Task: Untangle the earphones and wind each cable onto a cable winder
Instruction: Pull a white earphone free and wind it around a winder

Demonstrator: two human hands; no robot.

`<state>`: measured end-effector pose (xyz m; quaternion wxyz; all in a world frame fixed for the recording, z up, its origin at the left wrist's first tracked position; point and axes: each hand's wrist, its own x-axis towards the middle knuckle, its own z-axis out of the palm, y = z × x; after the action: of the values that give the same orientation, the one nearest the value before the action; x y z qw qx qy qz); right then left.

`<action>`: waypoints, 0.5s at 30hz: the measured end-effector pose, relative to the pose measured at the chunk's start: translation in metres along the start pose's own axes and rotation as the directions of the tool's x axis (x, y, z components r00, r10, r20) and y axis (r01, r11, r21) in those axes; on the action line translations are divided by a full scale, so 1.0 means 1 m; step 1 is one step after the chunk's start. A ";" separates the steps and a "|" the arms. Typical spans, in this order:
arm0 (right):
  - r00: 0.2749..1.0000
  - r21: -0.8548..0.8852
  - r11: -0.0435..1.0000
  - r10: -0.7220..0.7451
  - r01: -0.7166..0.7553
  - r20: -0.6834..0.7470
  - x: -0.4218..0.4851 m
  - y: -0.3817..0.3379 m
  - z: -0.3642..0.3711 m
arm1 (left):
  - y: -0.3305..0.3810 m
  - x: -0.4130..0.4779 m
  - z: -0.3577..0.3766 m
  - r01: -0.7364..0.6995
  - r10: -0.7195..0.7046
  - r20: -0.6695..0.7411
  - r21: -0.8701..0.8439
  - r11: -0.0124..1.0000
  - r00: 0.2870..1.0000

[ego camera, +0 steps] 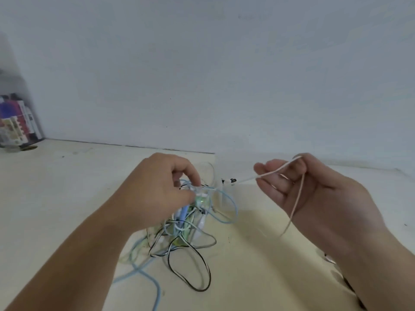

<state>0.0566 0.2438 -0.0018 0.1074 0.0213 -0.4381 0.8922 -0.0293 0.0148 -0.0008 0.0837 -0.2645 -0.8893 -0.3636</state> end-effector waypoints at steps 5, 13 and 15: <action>0.999 0.171 0.985 -0.022 0.026 -0.023 -0.001 -0.014 -0.005 | -0.006 0.000 -0.004 0.117 -0.114 -0.026 0.242 0.963 0.993; 0.978 -0.260 0.955 0.096 -0.142 -0.184 0.000 -0.024 -0.018 | -0.022 0.006 -0.010 0.352 -0.288 -0.222 0.350 0.868 0.932; 0.977 -0.633 0.760 0.012 -0.147 -0.212 0.001 -0.013 -0.017 | -0.017 0.007 -0.006 0.324 -0.235 -0.246 0.441 0.837 0.940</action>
<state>0.0594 0.2644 -0.0021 0.1125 -0.1232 -0.7057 0.6886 -0.0443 0.0037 -0.0045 0.1727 -0.0683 -0.9686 -0.1651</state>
